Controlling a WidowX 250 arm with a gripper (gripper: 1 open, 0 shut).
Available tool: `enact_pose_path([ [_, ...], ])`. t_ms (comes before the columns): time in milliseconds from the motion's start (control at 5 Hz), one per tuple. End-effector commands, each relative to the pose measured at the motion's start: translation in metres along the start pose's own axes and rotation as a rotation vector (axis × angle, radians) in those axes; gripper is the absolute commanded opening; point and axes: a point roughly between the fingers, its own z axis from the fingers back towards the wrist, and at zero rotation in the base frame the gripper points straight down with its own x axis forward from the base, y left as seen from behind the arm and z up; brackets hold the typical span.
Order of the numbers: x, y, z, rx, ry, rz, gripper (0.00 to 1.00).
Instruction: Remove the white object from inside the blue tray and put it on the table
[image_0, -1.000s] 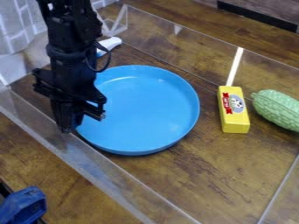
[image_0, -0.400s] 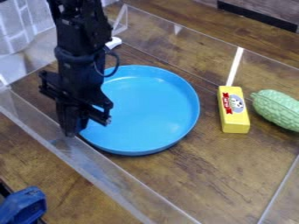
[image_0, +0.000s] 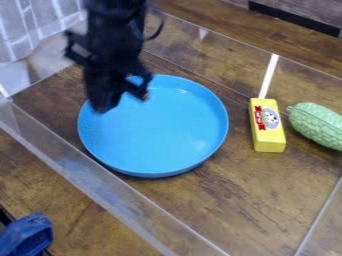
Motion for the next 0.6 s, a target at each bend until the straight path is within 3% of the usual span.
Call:
enact_pose_path([
  [0, 0.022, -0.019, 0.037, -0.005, -0.114, -0.065, 0.0],
  [200, 0.039, -0.052, 0.042, -0.031, -0.136, -0.138, 0.0],
  [400, 0.045, -0.076, 0.036, -0.045, -0.136, -0.16, 0.0],
])
